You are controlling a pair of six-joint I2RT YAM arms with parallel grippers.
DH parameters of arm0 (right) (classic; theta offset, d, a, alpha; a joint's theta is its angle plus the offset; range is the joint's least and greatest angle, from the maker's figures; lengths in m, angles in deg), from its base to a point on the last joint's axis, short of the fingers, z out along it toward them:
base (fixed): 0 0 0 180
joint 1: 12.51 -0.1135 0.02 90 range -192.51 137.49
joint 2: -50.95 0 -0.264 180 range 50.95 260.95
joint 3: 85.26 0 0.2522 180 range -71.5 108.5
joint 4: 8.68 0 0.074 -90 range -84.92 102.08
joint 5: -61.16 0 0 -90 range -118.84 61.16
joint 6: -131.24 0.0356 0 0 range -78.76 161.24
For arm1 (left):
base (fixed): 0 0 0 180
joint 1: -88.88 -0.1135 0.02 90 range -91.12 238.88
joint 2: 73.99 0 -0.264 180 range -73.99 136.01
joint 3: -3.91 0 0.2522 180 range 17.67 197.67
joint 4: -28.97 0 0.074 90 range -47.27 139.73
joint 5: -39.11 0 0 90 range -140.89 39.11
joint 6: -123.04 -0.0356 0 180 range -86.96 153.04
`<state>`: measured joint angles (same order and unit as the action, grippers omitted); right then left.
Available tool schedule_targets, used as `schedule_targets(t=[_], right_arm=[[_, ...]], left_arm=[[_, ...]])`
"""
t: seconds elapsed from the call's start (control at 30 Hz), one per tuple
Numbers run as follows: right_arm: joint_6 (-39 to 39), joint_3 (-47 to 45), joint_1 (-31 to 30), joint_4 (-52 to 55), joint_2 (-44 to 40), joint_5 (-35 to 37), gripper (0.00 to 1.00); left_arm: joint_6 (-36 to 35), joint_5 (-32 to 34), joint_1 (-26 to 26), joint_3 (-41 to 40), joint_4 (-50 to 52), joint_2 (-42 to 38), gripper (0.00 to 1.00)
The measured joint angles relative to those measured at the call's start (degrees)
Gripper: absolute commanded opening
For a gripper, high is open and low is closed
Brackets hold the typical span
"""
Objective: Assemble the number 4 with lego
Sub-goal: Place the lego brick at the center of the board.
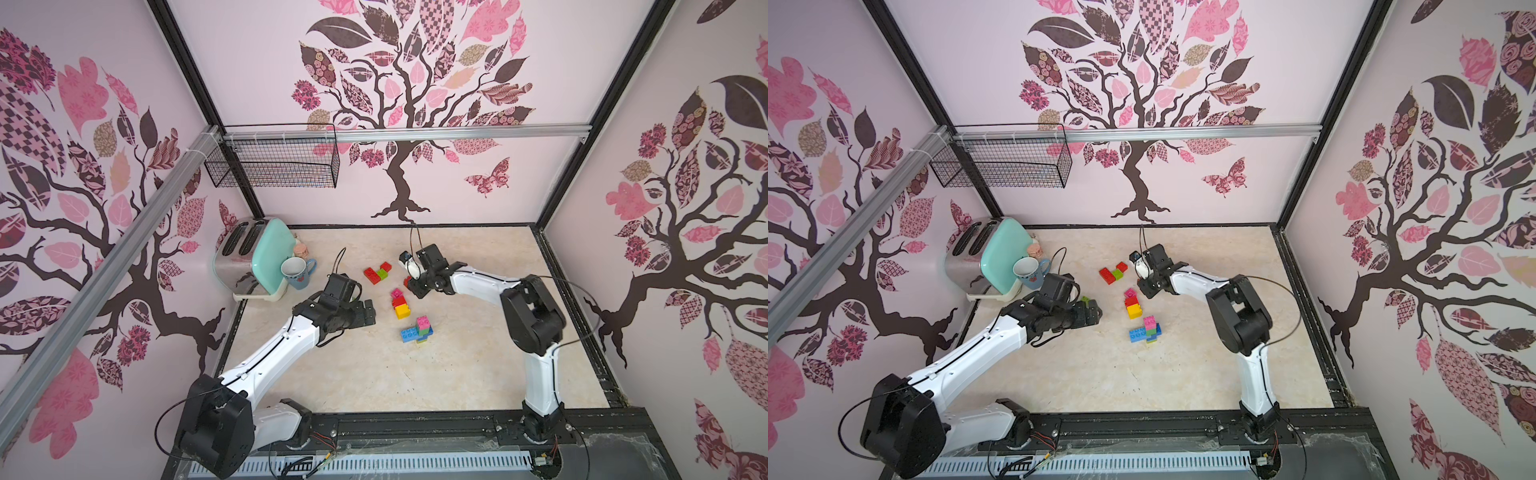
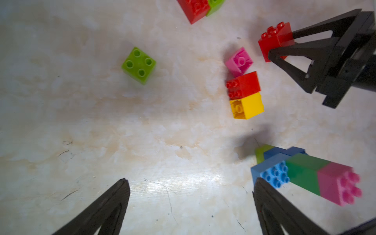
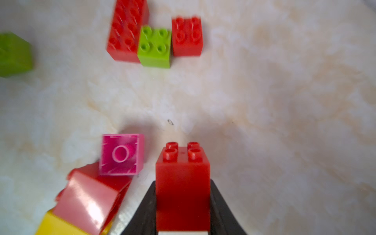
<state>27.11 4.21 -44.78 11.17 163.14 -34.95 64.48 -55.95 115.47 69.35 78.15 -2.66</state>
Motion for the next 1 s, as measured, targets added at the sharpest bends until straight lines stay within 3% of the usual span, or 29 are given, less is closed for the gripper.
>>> schedule_targets(t=[0.13, 0.27, 0.57, 1.0], right_arm=[[2.32, -15.28, -0.35, -17.64, -13.64, -4.39, 0.0], [3.41, -24.09, -2.25, -31.06, -20.46, -6.82, 0.0], [4.09, -34.38, -10.43, -49.16, -23.32, -3.87, 0.0], [9.07, -39.71, -10.23, -61.94, -24.46, -6.84, 0.0]], left_arm=[[-1.49, -6.99, 0.0, 8.35, 0.55, 1.49, 0.96], [-2.43, -12.66, 0.0, 14.51, 0.63, 2.73, 0.94], [-3.69, -17.16, 1.22, 17.64, 0.59, 5.51, 0.82], [-4.66, -13.49, 5.62, 17.88, -2.38, 8.55, 0.65]])
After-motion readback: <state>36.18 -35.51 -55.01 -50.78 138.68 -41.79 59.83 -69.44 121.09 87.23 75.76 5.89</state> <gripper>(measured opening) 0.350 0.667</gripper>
